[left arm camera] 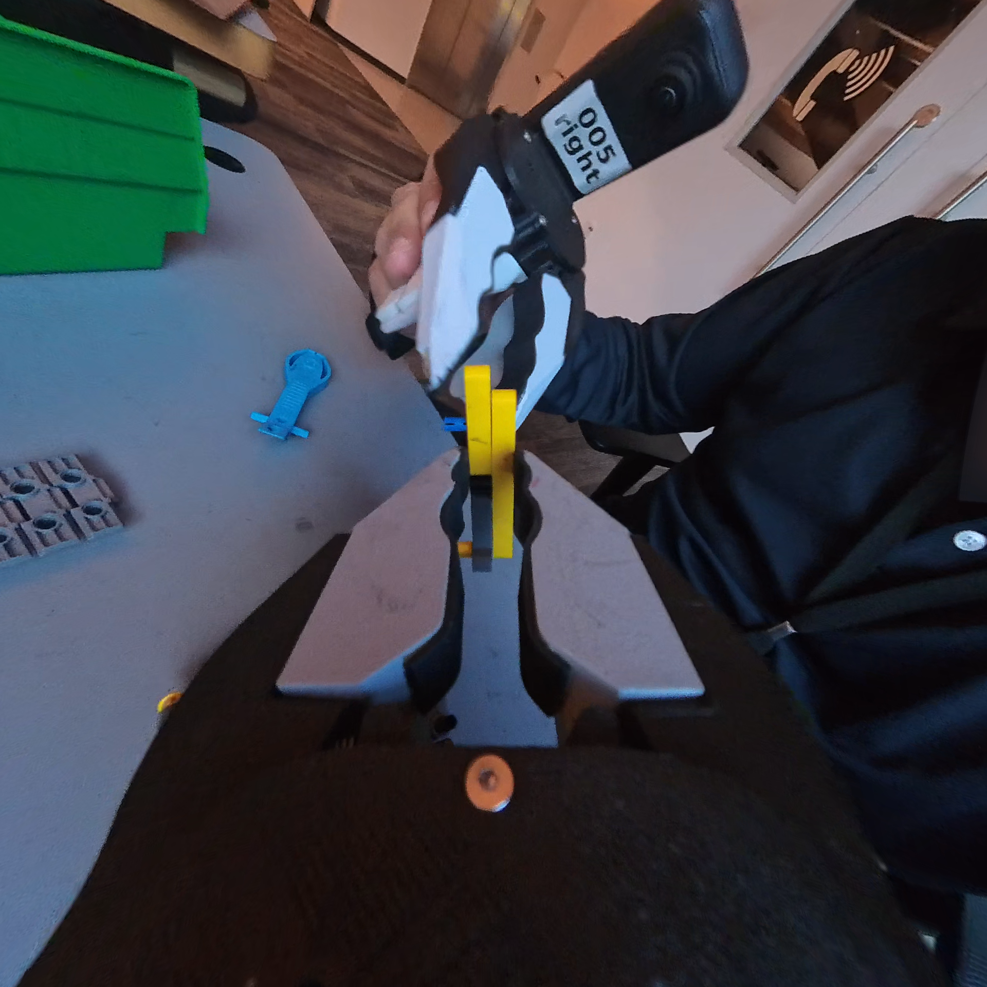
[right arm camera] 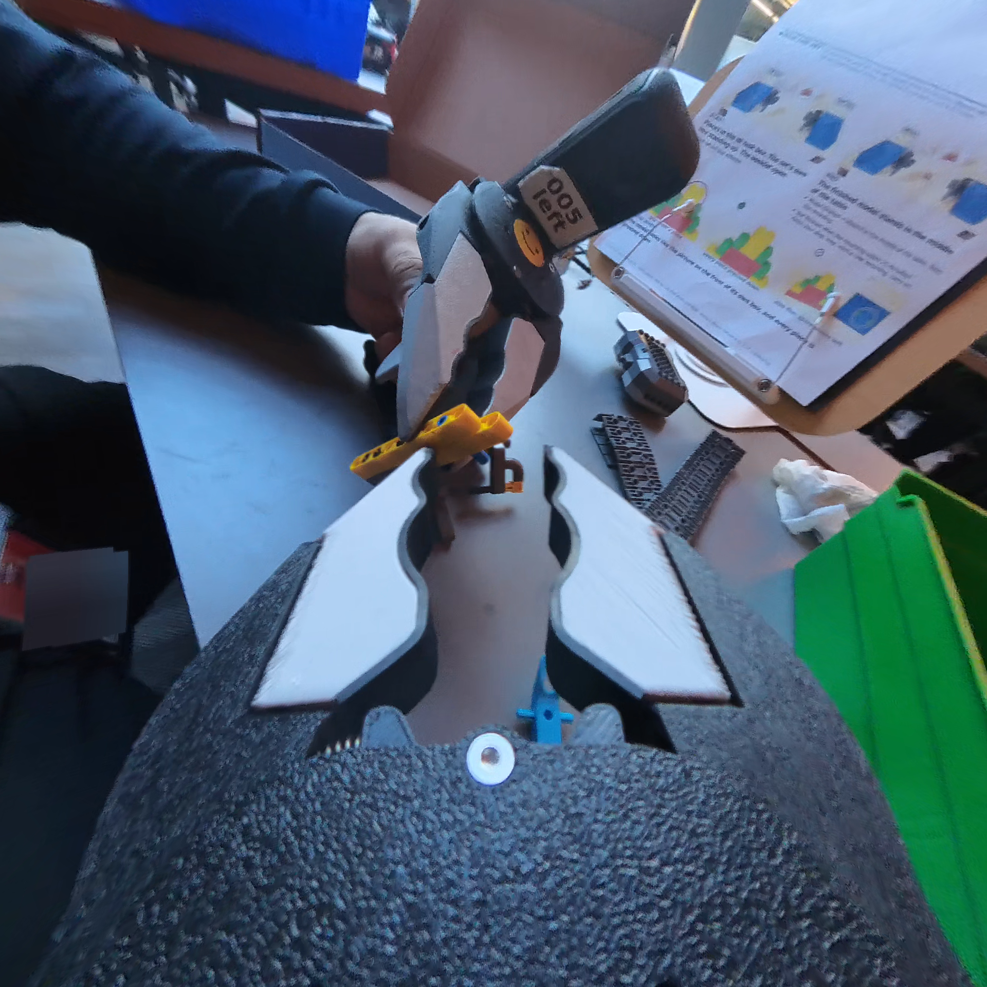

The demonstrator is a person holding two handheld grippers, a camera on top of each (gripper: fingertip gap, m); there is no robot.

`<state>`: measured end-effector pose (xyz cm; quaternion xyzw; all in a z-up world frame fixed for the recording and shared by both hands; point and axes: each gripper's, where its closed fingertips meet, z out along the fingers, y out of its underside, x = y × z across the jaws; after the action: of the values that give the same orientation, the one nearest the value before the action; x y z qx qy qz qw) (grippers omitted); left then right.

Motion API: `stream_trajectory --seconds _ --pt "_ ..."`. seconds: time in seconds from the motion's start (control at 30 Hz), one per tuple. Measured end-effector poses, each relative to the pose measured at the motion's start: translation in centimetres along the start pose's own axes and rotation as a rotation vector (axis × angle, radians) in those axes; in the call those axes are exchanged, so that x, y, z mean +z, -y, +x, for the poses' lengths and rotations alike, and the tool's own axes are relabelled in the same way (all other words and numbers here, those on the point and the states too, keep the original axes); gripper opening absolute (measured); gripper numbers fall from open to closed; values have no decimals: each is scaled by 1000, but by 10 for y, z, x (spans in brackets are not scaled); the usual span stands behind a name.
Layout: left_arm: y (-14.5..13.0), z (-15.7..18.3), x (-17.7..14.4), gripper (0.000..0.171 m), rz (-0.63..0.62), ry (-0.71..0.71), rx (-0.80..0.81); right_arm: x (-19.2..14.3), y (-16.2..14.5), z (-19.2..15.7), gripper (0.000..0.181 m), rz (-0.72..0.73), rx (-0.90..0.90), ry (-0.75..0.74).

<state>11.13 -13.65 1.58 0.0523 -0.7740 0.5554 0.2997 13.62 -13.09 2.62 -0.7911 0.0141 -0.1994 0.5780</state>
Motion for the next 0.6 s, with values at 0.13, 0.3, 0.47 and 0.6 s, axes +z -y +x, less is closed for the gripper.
stream_trajectory --seconds 0.13,0.3,0.47,0.6 --pt "0 8 2 14 6 -74 -51 0 3 -11 40 47 42 116" --pt "-9 22 7 14 -45 -178 -98 -3 12 -30 22 139 129 336" --pt "-7 21 2 14 -38 -165 -77 1 10 -21 15 125 141 289" --pt "-4 3 -7 16 -24 -65 -98 6 -1 -8 8 64 200 200"
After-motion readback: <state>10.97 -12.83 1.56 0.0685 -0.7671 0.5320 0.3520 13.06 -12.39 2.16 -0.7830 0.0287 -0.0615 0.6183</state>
